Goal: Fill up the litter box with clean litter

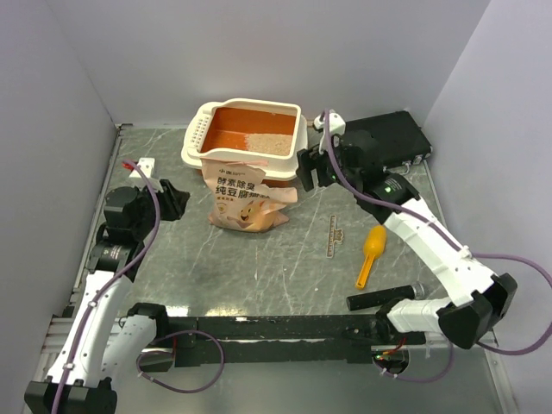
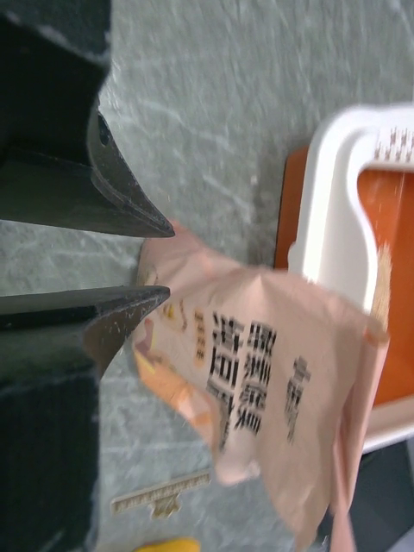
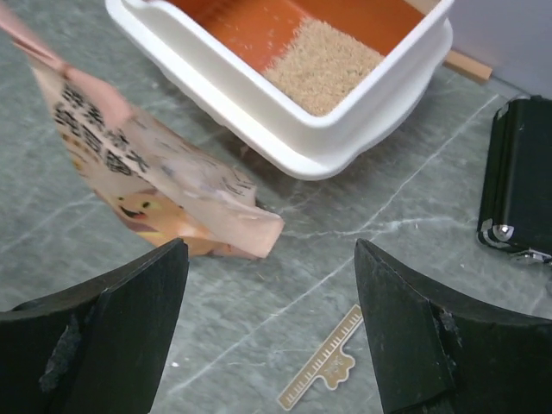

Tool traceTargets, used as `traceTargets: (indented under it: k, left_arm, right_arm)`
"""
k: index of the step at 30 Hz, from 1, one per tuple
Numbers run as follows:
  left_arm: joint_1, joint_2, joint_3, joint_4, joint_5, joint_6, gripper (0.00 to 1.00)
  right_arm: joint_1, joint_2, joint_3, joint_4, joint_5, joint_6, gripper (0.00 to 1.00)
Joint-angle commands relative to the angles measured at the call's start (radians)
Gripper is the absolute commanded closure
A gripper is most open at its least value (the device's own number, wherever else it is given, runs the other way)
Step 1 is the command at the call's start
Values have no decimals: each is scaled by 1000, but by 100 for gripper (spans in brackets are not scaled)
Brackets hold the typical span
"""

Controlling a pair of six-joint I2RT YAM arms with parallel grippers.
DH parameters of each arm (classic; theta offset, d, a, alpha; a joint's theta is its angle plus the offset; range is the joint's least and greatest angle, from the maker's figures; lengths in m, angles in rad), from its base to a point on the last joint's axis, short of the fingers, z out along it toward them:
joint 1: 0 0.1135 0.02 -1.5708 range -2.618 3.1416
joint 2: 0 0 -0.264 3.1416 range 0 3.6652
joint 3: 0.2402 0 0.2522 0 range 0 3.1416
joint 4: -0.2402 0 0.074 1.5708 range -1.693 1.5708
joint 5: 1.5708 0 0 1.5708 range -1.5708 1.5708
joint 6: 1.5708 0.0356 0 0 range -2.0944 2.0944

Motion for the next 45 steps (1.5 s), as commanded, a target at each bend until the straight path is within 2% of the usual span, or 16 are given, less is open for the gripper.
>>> traceTargets:
  k: [1,3,4,6,8,13,18,28,36,37,38,39,40,41,45]
  left_arm:
    - [-3,17,-7,98,183,-31,63]
    - [-5,34,-8,108,254,-41,61]
    - [-3,53,-7,119,280,-53,59]
    - [-3,72,-8,130,338,-65,58]
    - [-3,95,-8,133,358,-74,58]
    - [-15,90,-15,127,351,-65,57]
    - [-29,83,-12,110,331,-53,57]
    - [-40,72,-10,105,321,-44,56]
    - [-51,69,-7,95,312,-30,56]
    - [-52,67,-7,95,309,-28,56]
    - [-52,67,-7,92,308,-28,56]
    - [-54,69,-5,90,305,-28,56]
    - [-55,69,-5,90,306,-28,55]
    - [-55,69,-7,90,306,-28,55]
    - [-57,63,-5,87,305,-28,55]
  right_arm:
    - [-55,62,-60,80,-211,-101,14]
    - [-98,82,-94,111,-274,-167,14]
    - [-116,89,-111,149,-383,-191,13]
    - [-161,123,-144,190,-498,-257,13]
    - [-176,154,-146,239,-619,-323,13]
    - [-185,279,-69,204,-810,-495,13]
    - [-182,345,-42,253,-867,-575,12]
    - [-144,462,-23,388,-947,-552,12]
    - [-87,542,23,349,-937,-570,14]
    - [-84,542,17,344,-936,-573,16]
    - [-84,543,20,327,-934,-579,23]
    - [-83,546,30,266,-939,-599,55]
    - [-81,553,58,234,-924,-596,91]
    - [-76,553,61,227,-887,-578,100]
    - [-35,501,23,253,-734,-555,100]
